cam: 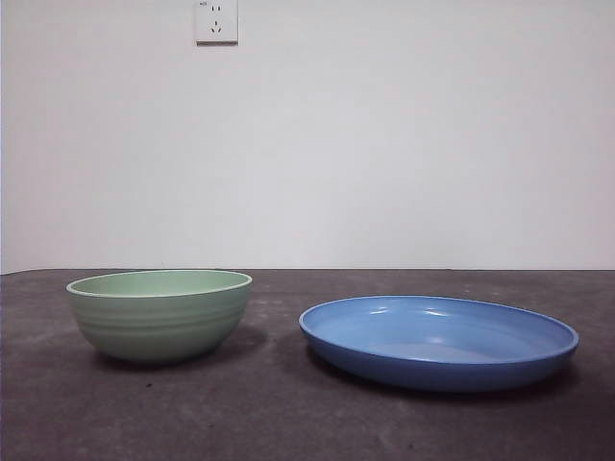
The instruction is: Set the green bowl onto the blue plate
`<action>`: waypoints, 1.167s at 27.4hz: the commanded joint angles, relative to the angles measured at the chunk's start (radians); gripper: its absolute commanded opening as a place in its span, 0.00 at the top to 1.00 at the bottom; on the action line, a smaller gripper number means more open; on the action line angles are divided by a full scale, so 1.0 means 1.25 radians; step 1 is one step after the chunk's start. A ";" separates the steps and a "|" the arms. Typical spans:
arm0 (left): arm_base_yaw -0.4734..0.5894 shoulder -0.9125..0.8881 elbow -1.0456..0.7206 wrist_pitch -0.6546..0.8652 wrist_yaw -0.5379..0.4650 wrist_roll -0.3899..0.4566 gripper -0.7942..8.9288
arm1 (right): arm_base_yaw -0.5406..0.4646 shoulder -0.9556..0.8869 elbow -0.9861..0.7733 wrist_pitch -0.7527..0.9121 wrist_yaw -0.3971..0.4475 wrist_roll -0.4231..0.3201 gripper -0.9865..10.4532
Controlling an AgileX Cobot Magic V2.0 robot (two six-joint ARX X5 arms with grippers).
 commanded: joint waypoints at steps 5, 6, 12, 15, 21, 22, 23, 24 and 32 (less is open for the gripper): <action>-0.029 0.124 0.166 0.000 0.095 -0.023 0.88 | 0.050 0.119 0.161 -0.071 -0.028 0.036 0.87; -0.031 0.144 0.190 -0.008 0.115 -0.026 0.88 | 0.056 0.138 0.184 -0.086 -0.038 0.036 0.87; -0.049 0.283 0.349 -0.097 0.248 -0.028 0.88 | 0.090 0.265 0.331 -0.197 -0.138 0.034 0.87; -0.066 0.335 0.406 -0.122 0.311 -0.037 0.88 | 0.103 0.320 0.394 -0.268 -0.190 0.033 0.87; -0.108 0.405 0.462 -0.161 0.479 -0.050 0.88 | 0.122 0.387 0.488 -0.436 -0.297 -0.023 0.87; -0.112 0.411 0.463 -0.163 0.511 -0.053 0.88 | 0.123 0.388 0.495 -0.454 -0.310 -0.021 0.87; -0.118 0.415 0.463 -0.166 0.553 -0.061 0.88 | 0.123 0.389 0.500 -0.464 -0.334 -0.019 0.87; -0.122 0.417 0.463 -0.166 0.583 -0.061 0.88 | 0.123 0.389 0.500 -0.463 -0.355 -0.019 0.87; -0.136 0.412 0.463 -0.159 0.628 -0.060 0.88 | 0.122 0.383 0.500 -0.407 -0.400 -0.020 0.87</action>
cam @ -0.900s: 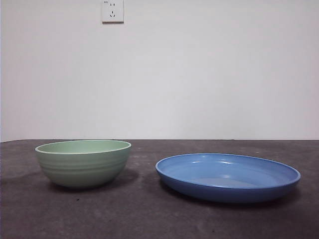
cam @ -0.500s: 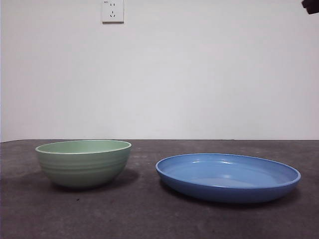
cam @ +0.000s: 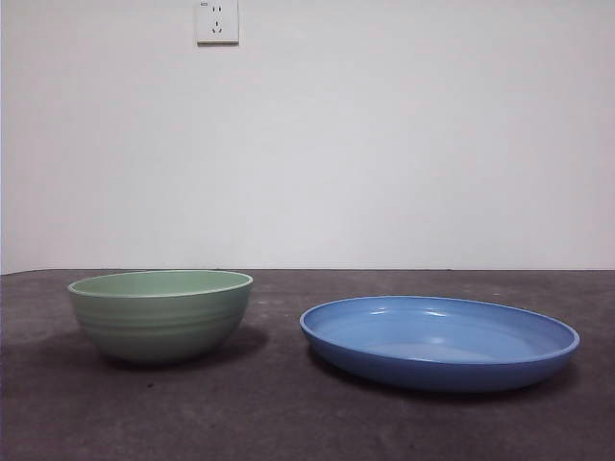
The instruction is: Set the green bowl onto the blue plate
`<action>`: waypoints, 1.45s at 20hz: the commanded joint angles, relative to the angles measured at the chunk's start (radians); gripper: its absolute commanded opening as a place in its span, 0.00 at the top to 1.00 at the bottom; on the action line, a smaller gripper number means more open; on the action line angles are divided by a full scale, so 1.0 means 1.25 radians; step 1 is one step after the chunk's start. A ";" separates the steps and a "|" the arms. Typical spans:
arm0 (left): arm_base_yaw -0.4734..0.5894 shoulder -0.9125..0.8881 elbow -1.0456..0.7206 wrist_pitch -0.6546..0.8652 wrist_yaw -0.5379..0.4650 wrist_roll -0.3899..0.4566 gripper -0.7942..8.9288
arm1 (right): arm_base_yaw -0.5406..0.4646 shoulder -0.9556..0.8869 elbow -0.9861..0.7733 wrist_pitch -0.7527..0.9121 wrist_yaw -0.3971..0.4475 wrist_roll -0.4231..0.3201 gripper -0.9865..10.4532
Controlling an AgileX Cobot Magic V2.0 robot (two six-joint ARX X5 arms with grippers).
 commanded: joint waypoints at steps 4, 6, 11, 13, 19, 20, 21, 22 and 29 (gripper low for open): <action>-0.003 0.004 0.013 0.011 0.005 0.009 0.88 | 0.004 0.002 0.015 0.057 -0.003 -0.009 0.87; -0.003 0.004 0.013 0.010 0.005 0.010 0.88 | 0.004 0.002 0.015 0.064 -0.003 -0.009 0.87; -0.003 0.004 0.013 0.011 0.005 0.010 0.88 | 0.004 0.002 0.015 0.073 -0.003 -0.009 0.87; -0.003 0.004 0.013 0.010 0.005 0.010 0.88 | 0.004 0.002 0.015 0.073 -0.005 -0.009 0.87; -0.003 0.004 0.013 0.010 0.005 0.010 0.88 | 0.004 0.003 0.015 0.072 -0.021 -0.009 0.87; -0.003 0.004 0.013 0.009 0.005 0.010 0.88 | 0.004 0.003 0.015 0.072 -0.023 -0.009 0.87; -0.003 0.004 0.013 0.010 0.005 0.010 0.85 | 0.004 0.003 0.015 0.070 -0.022 -0.009 0.87; -0.003 0.004 0.013 0.010 0.005 0.010 0.82 | 0.004 0.003 0.015 0.068 -0.022 -0.009 0.87; -0.003 0.004 0.013 0.009 0.000 0.013 0.40 | 0.004 0.003 0.015 0.063 0.010 -0.003 0.43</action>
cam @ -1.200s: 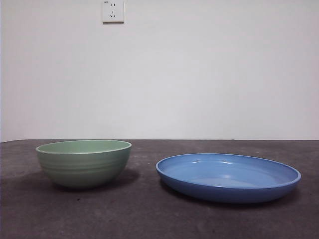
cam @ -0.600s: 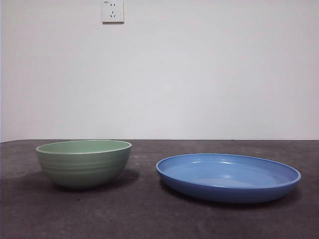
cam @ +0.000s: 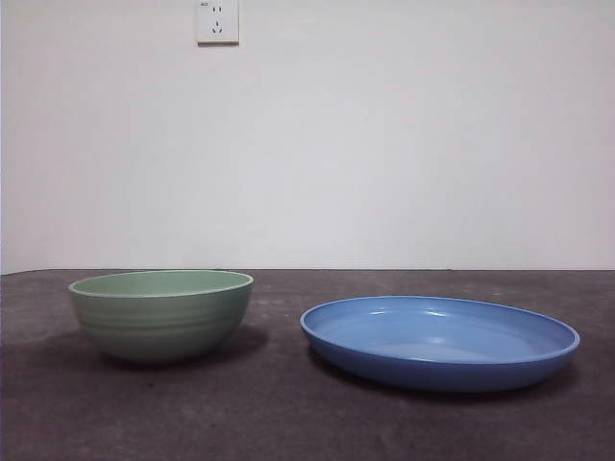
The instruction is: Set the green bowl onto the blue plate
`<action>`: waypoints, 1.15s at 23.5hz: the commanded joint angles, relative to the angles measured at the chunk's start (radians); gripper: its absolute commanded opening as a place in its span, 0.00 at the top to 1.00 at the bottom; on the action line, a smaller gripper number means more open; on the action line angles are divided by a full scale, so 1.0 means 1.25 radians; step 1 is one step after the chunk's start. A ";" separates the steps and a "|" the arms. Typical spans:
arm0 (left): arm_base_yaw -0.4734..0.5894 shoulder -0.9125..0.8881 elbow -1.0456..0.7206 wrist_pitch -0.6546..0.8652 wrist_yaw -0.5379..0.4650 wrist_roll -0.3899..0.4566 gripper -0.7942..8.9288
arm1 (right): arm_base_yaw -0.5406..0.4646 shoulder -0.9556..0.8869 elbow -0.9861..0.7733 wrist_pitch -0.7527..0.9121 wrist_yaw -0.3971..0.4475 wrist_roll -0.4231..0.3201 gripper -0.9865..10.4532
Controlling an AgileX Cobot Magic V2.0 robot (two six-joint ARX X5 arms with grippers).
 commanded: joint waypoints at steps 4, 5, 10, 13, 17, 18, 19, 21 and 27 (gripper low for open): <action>-0.003 0.005 0.013 0.001 -0.020 0.027 0.37 | 0.004 0.003 0.015 0.005 0.036 -0.003 0.38; -0.003 0.005 0.013 -0.007 -0.036 0.028 0.37 | 0.004 0.003 0.015 0.005 0.036 -0.003 0.38; -0.002 0.018 0.013 -0.089 -0.148 0.027 0.37 | 0.004 0.003 0.015 0.005 0.024 -0.003 0.38; -0.002 0.055 0.013 -0.149 -0.200 0.027 0.37 | 0.004 0.003 0.015 0.005 0.009 -0.002 0.38; -0.002 0.139 0.013 -0.182 -0.268 0.028 0.37 | 0.004 0.003 0.015 0.005 0.006 0.006 0.38; -0.002 0.161 0.013 -0.181 -0.278 0.028 0.37 | 0.004 0.003 0.015 0.005 0.006 0.010 0.38; -0.002 0.190 0.013 -0.176 -0.290 0.030 0.37 | 0.004 0.003 0.015 0.005 0.006 0.012 0.38; -0.002 0.251 0.015 -0.159 -0.316 0.033 0.37 | 0.004 0.003 0.015 0.005 0.006 0.012 0.38; -0.002 0.443 0.032 -0.114 -0.365 0.063 0.38 | 0.004 0.003 0.015 0.005 0.006 0.013 0.38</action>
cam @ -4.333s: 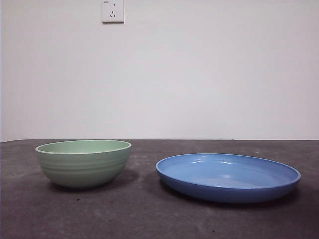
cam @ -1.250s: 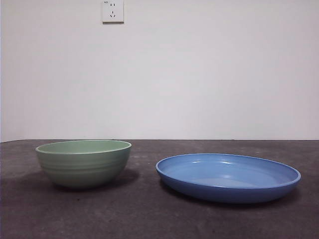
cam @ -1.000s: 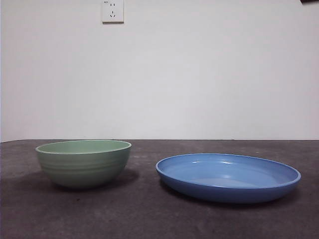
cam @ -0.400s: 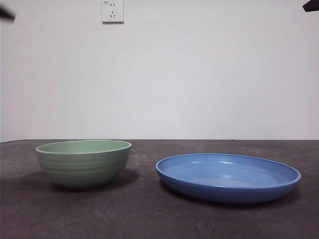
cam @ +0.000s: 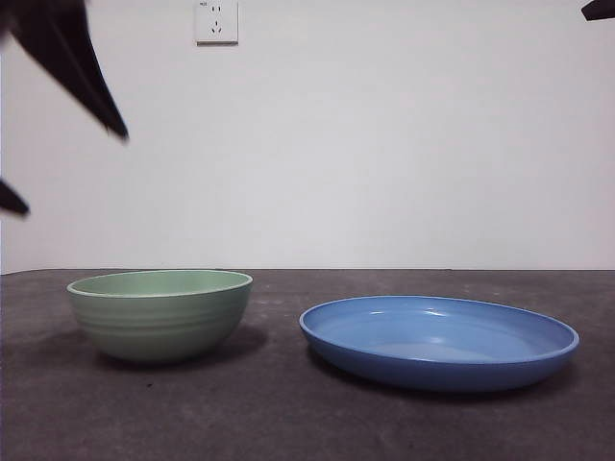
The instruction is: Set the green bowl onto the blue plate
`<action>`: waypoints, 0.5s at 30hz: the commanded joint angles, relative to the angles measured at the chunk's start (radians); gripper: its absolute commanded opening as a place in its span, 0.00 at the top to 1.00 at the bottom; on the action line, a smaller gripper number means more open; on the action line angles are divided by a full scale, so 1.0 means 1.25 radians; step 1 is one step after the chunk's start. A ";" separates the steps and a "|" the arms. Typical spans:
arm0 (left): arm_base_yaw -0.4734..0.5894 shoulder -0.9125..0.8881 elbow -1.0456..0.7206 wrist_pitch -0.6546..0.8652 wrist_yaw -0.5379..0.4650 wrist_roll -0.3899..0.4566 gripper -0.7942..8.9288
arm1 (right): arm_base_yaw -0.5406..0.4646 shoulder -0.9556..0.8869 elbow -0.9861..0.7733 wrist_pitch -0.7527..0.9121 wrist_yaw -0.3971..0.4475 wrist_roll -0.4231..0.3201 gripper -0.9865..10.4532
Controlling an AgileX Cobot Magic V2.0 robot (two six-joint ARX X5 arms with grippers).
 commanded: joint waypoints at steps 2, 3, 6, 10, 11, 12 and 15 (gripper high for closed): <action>-0.002 0.136 0.044 0.022 -0.038 0.041 0.38 | 0.004 0.003 0.015 0.007 -0.003 0.009 0.38; -0.002 0.162 0.050 0.031 -0.038 0.048 0.38 | 0.004 0.003 0.015 0.007 -0.002 0.009 0.38; -0.002 0.243 0.075 0.052 -0.038 0.058 0.38 | 0.004 0.003 0.015 0.007 -0.002 0.009 0.38; -0.002 0.327 0.114 0.061 -0.039 0.057 0.46 | 0.004 0.003 0.015 0.007 -0.002 0.010 0.38; -0.002 0.344 0.121 0.063 -0.038 0.056 0.48 | 0.004 0.003 0.015 0.007 -0.002 0.011 0.38; -0.002 0.357 0.127 0.065 -0.039 0.056 0.50 | 0.004 0.003 0.015 0.007 -0.003 0.010 0.38; -0.002 0.392 0.139 0.066 -0.039 0.056 0.59 | 0.004 0.003 0.015 0.007 -0.002 0.010 0.38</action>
